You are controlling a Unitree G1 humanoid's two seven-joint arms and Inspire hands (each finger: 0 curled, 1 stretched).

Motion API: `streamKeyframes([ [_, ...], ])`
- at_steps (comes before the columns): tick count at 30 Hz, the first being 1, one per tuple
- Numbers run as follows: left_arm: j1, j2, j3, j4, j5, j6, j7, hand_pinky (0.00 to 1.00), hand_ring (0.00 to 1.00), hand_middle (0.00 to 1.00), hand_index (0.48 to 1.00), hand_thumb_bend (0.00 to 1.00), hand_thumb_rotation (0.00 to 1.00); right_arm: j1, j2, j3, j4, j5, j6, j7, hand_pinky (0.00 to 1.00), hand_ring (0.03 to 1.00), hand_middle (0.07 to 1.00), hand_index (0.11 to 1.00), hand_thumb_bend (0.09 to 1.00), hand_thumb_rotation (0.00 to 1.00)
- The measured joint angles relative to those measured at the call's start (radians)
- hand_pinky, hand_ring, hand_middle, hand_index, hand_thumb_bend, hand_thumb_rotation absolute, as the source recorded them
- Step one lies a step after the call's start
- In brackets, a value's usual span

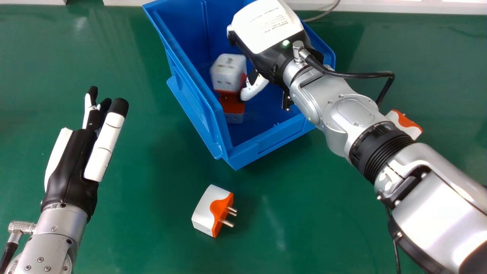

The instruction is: Pick all objects and put in blue box

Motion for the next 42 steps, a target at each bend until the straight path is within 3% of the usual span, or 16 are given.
streamKeyframes([
  [15, 0.0, 0.006, 0.003, 0.007, 0.003, -0.004, -0.005, 1.0, 1.0, 1.0, 1.0, 0.79, 1.0, 0.103, -0.096, -0.001, -0.213, -0.009, 0.014, 0.035, 0.93, 0.995, 0.999, 0.924, 0.38, 0.61],
  [28, -0.007, 0.016, 0.005, 0.028, 0.003, -0.025, -0.008, 1.0, 1.0, 1.0, 1.0, 0.8, 1.0, 0.307, -0.306, -0.039, -0.65, -0.027, -0.023, 0.133, 0.94, 0.987, 0.996, 0.916, 0.334, 0.55],
  [33, -0.013, 0.021, 0.007, 0.049, 0.003, -0.033, -0.015, 1.0, 1.0, 1.0, 1.0, 0.79, 1.0, 0.455, -0.401, -0.106, -0.917, -0.031, -0.027, 0.206, 0.94, 0.981, 0.989, 0.923, 0.328, 0.52],
  [36, -0.02, 0.023, 0.011, 0.064, 0.003, -0.038, -0.018, 1.0, 1.0, 1.0, 1.0, 0.79, 1.0, 0.587, -0.457, -0.183, -1.114, -0.032, -0.023, 0.243, 0.91, 0.956, 0.966, 0.911, 0.33, 0.47],
  [42, -0.043, 0.03, 0.013, 0.103, 0.002, -0.061, -0.023, 1.0, 1.0, 1.0, 1.0, 0.78, 1.0, 0.887, -0.459, -0.337, -1.428, -0.056, 0.034, 0.221, 0.89, 0.945, 0.957, 0.904, 0.344, 0.46],
])
